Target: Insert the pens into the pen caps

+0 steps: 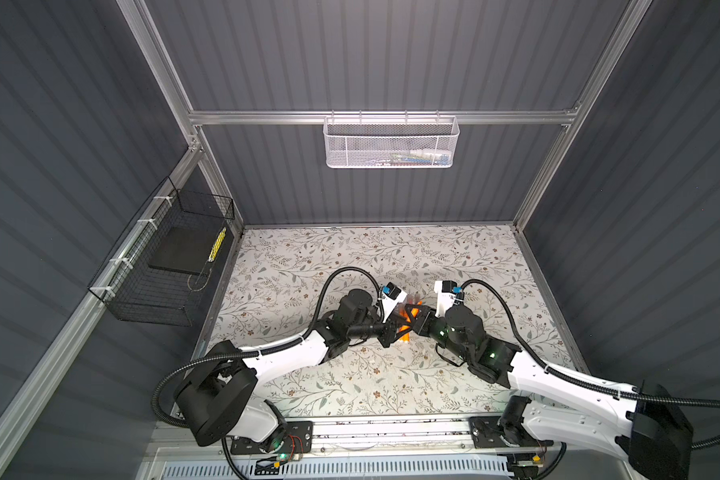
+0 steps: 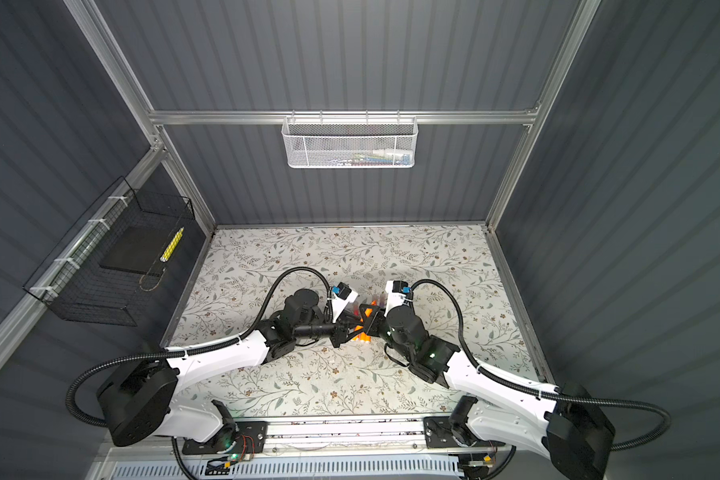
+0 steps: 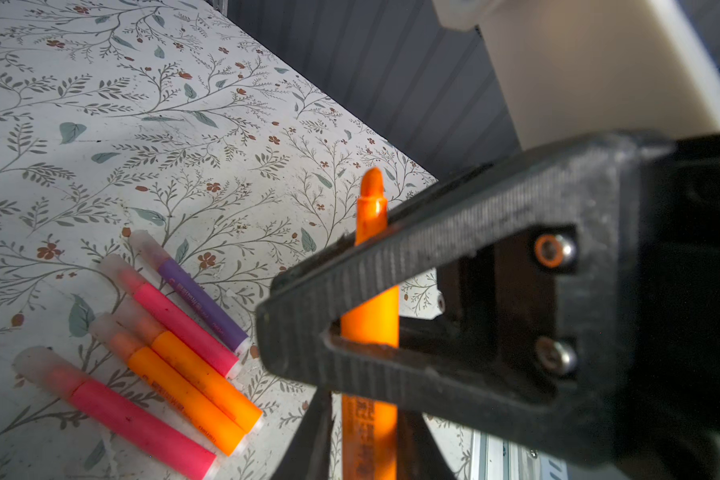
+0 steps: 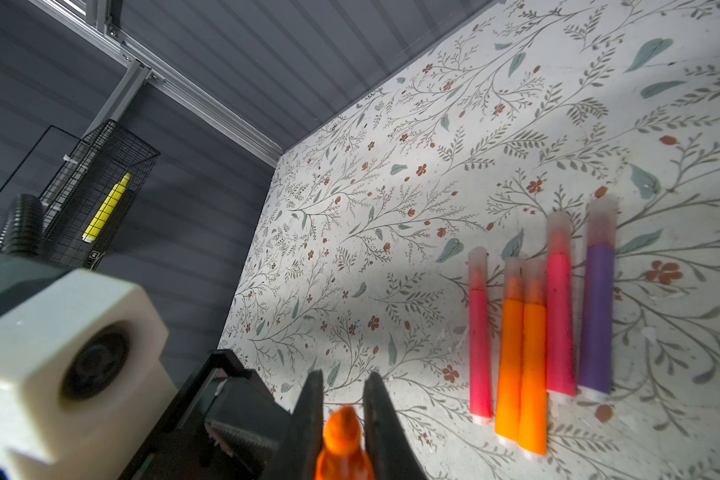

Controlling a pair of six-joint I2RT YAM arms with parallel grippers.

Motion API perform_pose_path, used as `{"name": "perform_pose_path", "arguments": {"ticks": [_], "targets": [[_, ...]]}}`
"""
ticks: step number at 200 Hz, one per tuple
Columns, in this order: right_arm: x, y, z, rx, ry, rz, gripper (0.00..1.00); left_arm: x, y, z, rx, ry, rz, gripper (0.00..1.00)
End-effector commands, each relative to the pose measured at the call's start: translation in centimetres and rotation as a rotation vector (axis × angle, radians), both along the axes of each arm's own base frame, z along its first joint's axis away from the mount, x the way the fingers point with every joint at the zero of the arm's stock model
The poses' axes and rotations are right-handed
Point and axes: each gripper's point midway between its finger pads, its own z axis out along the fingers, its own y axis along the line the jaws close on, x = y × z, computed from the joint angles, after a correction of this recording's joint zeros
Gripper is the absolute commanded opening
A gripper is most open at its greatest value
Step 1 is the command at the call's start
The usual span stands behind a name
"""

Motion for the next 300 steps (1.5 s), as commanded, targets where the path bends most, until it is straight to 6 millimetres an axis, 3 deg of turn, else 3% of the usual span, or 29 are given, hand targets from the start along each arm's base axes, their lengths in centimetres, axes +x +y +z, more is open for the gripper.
{"name": "perform_pose_path", "arguments": {"ticks": [1,23,34,48,60,89,114,160,192,218,241,275,300], "targets": [[0.0,0.4,1.5,0.043,-0.031,0.006,0.00,-0.1,-0.4,0.6,-0.017,-0.020,-0.018,0.17],[-0.1,0.4,1.8,0.054,-0.038,0.010,0.00,0.0,-0.4,0.6,-0.014,-0.018,-0.013,0.11],[-0.2,0.4,1.9,0.052,-0.040,0.014,0.06,0.0,-0.5,0.4,-0.012,-0.014,-0.012,0.07],[-0.3,0.3,1.9,0.054,-0.040,0.012,0.25,0.2,-0.4,0.4,-0.007,-0.014,0.004,0.00],[-0.4,-0.1,2.2,0.054,-0.039,0.003,0.45,0.8,-0.1,0.0,0.011,-0.015,0.044,0.00],[-1.3,-2.0,2.7,0.019,-0.027,-0.024,0.62,4.8,3.3,-1.2,0.100,-0.052,0.352,0.00],[-2.8,-4.9,1.5,-0.004,0.012,-0.077,0.65,7.9,7.2,-1.8,0.206,-0.077,0.625,0.00],[-4.9,-9.3,-2.8,-0.086,0.097,-0.164,0.70,8.6,10.7,-2.2,0.232,-0.094,0.798,0.00],[-5.7,-11.4,-7.0,-0.262,0.231,-0.226,0.70,8.5,10.5,-2.3,0.239,-0.108,0.774,0.00],[-5.9,-11.7,-9.6,-0.341,0.303,-0.236,0.68,8.1,10.8,-1.2,0.207,-0.124,0.774,0.00],[-5.7,-11.5,-11.2,-0.362,0.334,-0.243,0.69,7.7,10.9,0.0,0.183,-0.146,0.752,0.00],[-5.2,-12.7,-13.0,-0.427,0.393,-0.290,0.68,7.3,10.7,0.0,0.167,-0.138,0.730,0.00],[-4.0,-12.2,-14.1,-0.367,0.406,-0.265,0.65,6.8,10.1,0.3,0.142,-0.146,0.687,0.00]]}}
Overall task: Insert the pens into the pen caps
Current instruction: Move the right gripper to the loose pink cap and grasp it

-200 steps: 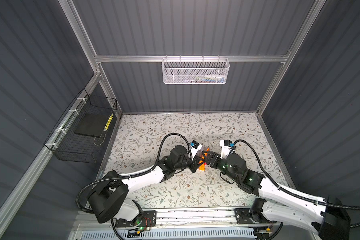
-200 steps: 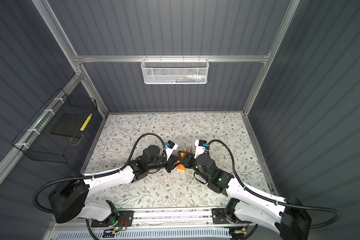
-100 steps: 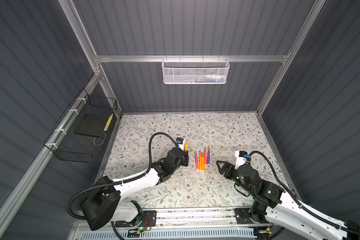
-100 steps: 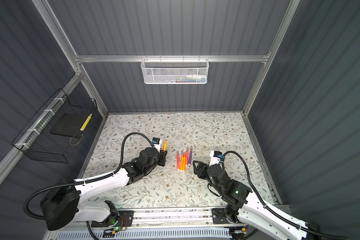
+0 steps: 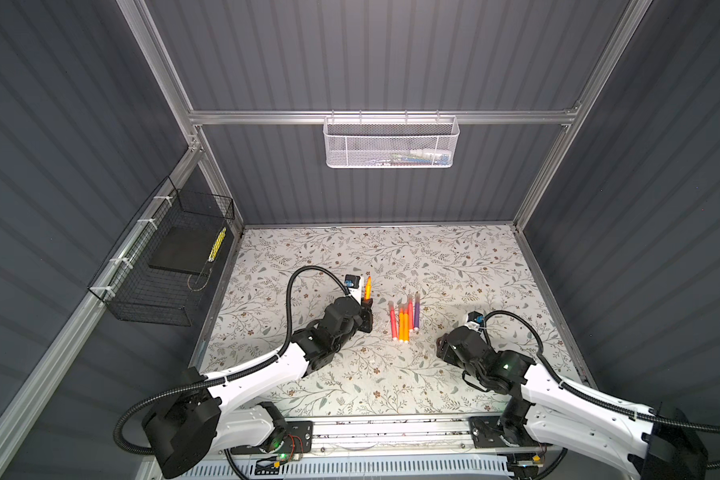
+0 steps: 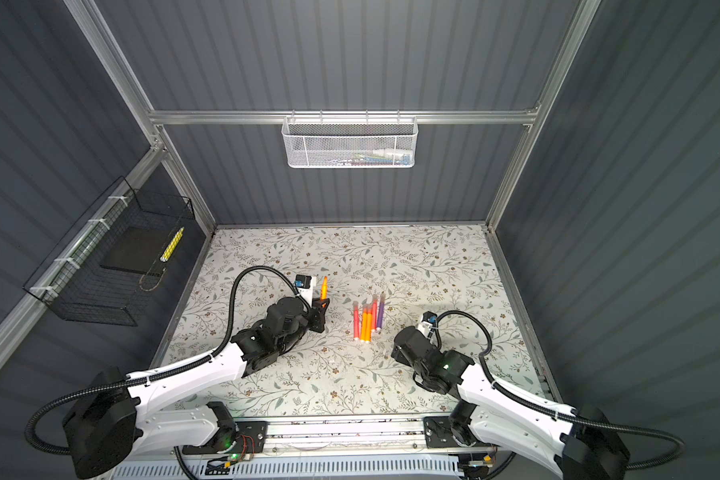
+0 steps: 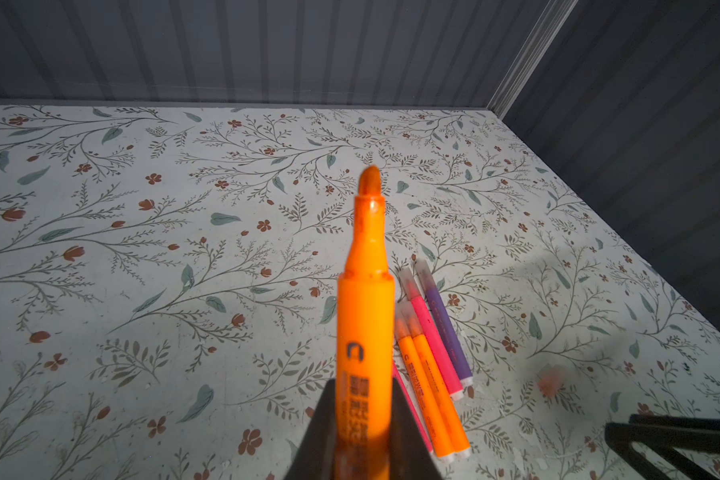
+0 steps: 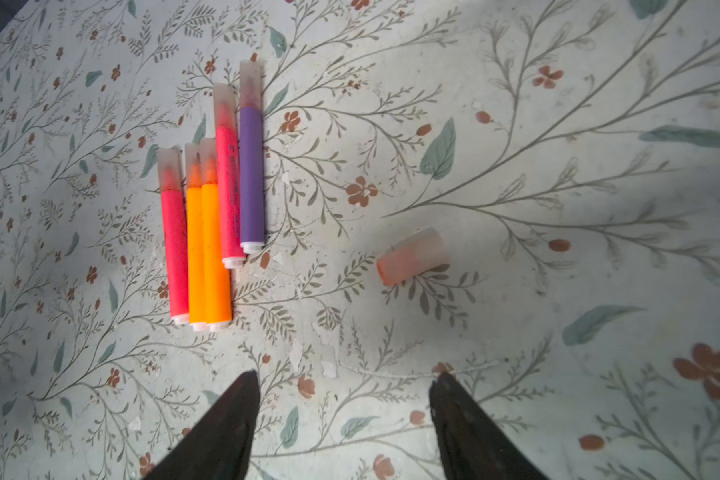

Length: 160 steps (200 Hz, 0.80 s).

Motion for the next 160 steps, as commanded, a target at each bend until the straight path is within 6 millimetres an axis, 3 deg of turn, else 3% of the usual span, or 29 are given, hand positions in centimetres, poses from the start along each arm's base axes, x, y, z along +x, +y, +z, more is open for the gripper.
{"name": "perform_pose_path", "arguments": {"ticks": [1,39,95,160], "targets": [[0.6,0.0,-1.2,0.031,0.016,0.008,0.65,-0.5,-0.4,0.1,-0.006,-0.017,-0.050,0.00],[1.6,-1.2,-2.2,0.030,0.033,-0.027,0.65,-0.9,-0.5,0.5,-0.022,-0.041,-0.078,0.00],[3.4,-0.9,-3.2,0.031,0.051,-0.026,0.61,-1.1,-0.9,0.7,-0.018,-0.049,-0.107,0.00],[4.7,-0.9,-4.8,-0.055,0.122,-0.028,0.50,-1.2,-0.9,0.9,-0.019,-0.051,-0.109,0.00]]}}
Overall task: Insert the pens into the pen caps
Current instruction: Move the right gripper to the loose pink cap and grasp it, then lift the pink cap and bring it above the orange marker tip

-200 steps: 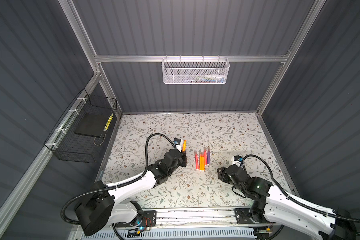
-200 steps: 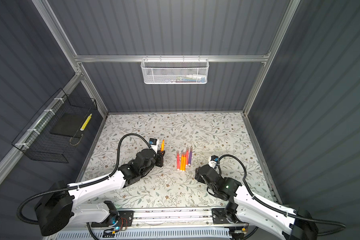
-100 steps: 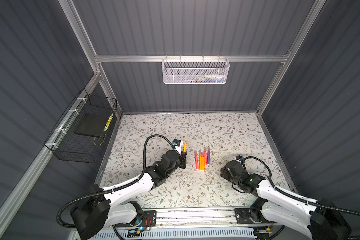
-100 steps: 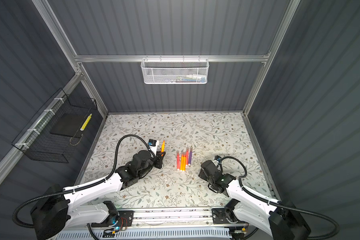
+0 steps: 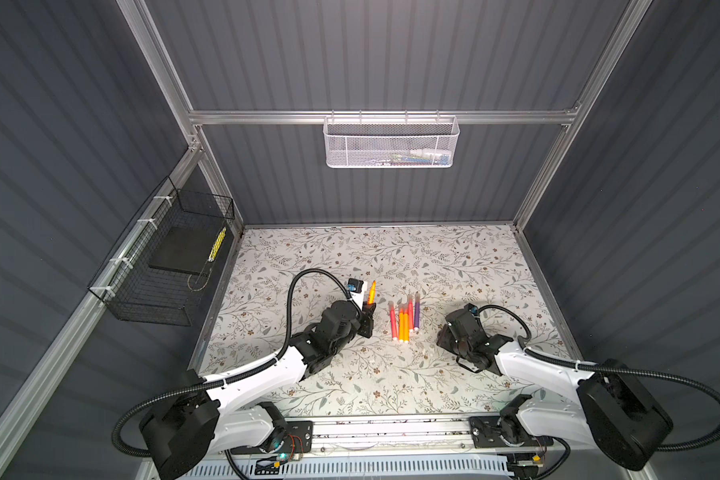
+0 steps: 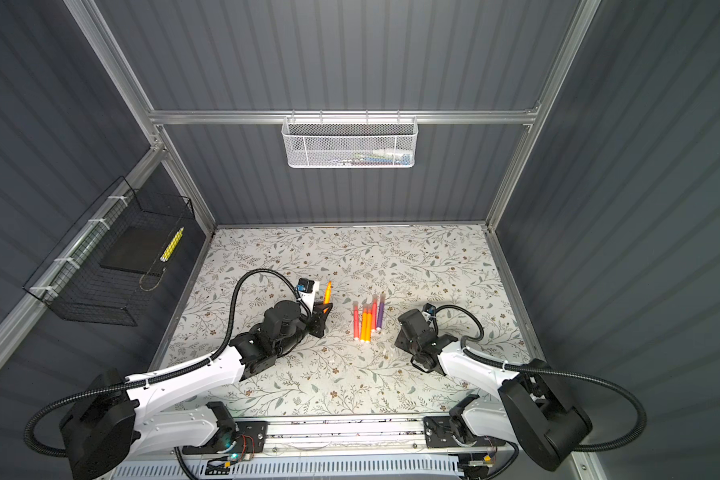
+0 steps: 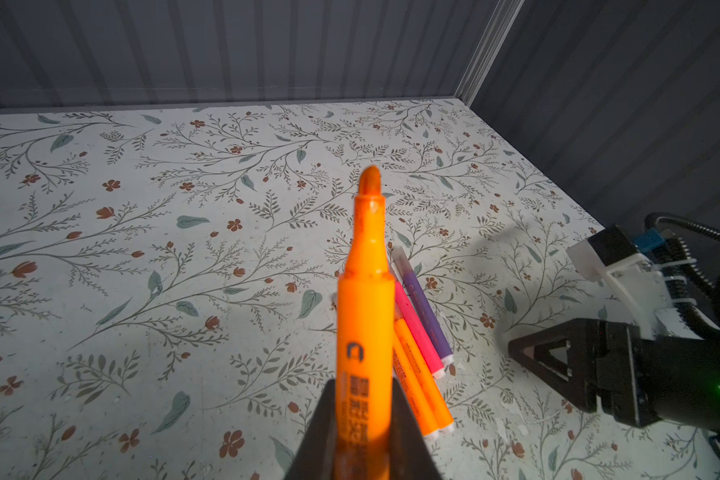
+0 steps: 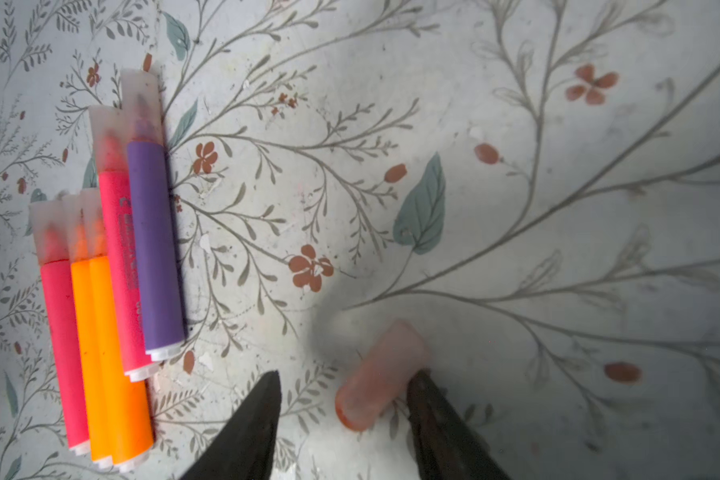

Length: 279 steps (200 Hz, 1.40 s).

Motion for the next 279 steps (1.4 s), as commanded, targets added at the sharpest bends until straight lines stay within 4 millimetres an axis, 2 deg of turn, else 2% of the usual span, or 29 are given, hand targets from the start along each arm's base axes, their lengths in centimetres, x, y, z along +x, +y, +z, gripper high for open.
{"name": "perform_pose_path", "arguments": {"ticks": [1,62,109,209,247,279], "targets": [[0.3,-0.1,-0.2,-0.038,0.022,0.012,0.50,-0.1,-0.1,1.1,-0.017,-0.031,-0.017,0.00],[-0.3,-1.4,-0.6,-0.124,0.060,0.000,0.47,-0.1,-0.5,0.8,-0.012,-0.020,-0.027,0.00],[0.0,-2.0,-1.0,-0.210,0.105,0.017,0.45,-0.1,-0.6,0.8,-0.013,-0.018,-0.032,0.00],[0.2,-1.6,-2.2,-0.241,0.156,0.043,0.18,-0.1,-0.8,0.8,-0.016,-0.016,-0.042,0.00],[0.2,-1.6,-1.1,-0.214,0.119,0.029,0.11,-0.4,-1.1,0.9,-0.022,-0.014,-0.065,0.00],[0.1,-1.8,1.8,-0.138,0.012,0.003,0.07,-1.0,-2.1,1.1,-0.040,-0.014,-0.131,0.00]]}}
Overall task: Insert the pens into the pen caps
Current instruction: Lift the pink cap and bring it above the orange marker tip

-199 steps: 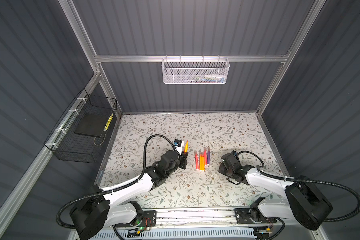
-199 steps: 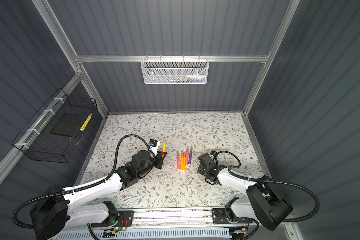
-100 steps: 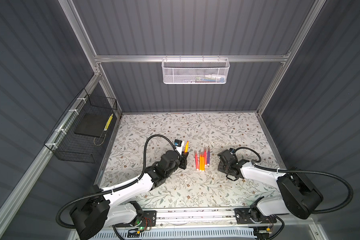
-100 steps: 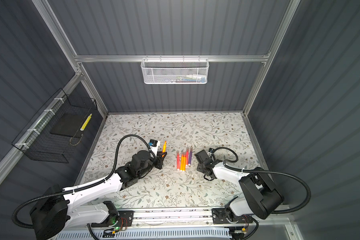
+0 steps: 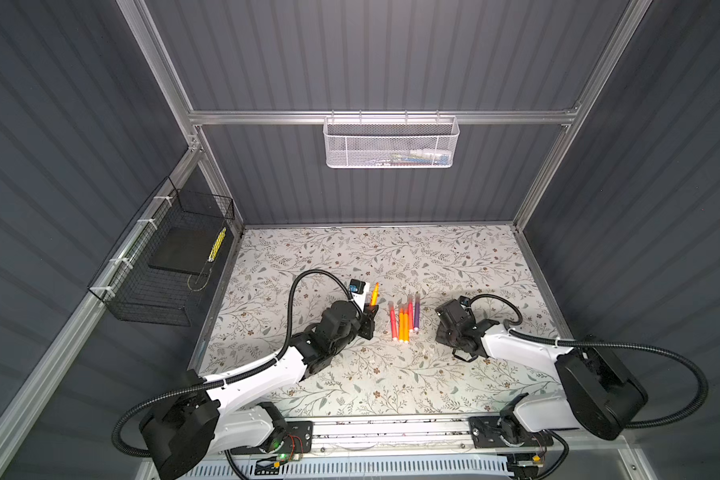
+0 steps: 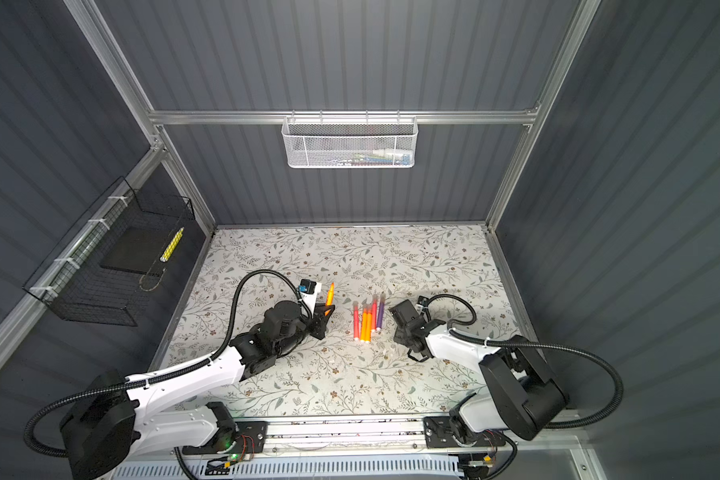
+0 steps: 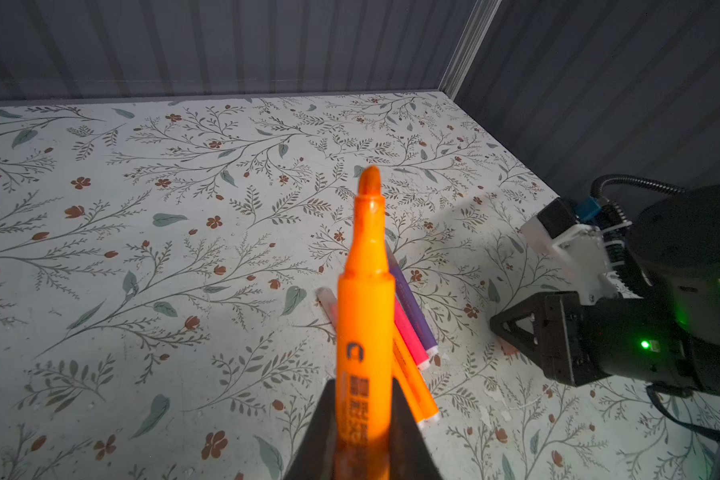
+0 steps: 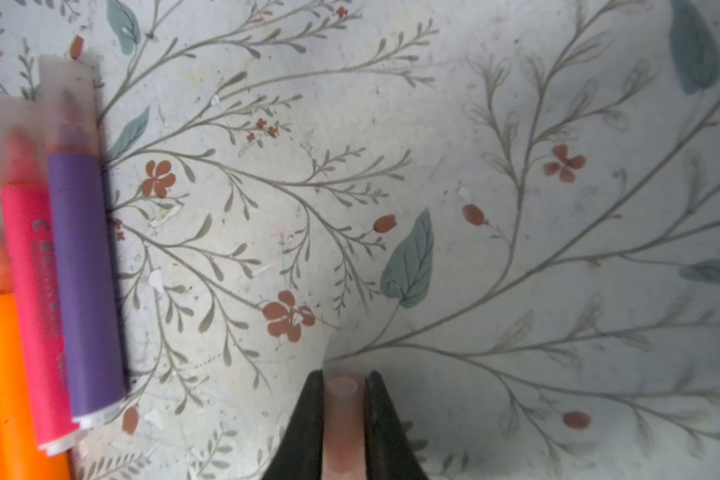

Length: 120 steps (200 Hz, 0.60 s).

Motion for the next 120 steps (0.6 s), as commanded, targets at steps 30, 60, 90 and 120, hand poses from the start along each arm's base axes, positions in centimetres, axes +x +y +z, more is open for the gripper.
{"name": "perform_pose_path", "arguments": {"ticks": [30,60,90,120], "targets": [[-1.2,-0.7,6.6,0.158,-0.220,-0.011,0.05,-1.5,-3.1,1.3,-0.063,-0.016,-0.186,0.00],[-2.0,-0.3,11.9,0.309,-0.405,0.028,0.03,-4.0,-6.4,1.6,-0.127,0.025,-0.413,0.00],[-2.6,1.0,16.7,0.480,-0.569,0.092,0.01,-6.1,-8.6,1.3,-0.167,0.086,-0.583,0.00],[-2.6,2.8,20.4,0.620,-0.682,0.159,0.01,-7.0,-9.4,1.2,-0.191,0.114,-0.654,0.00]]}}
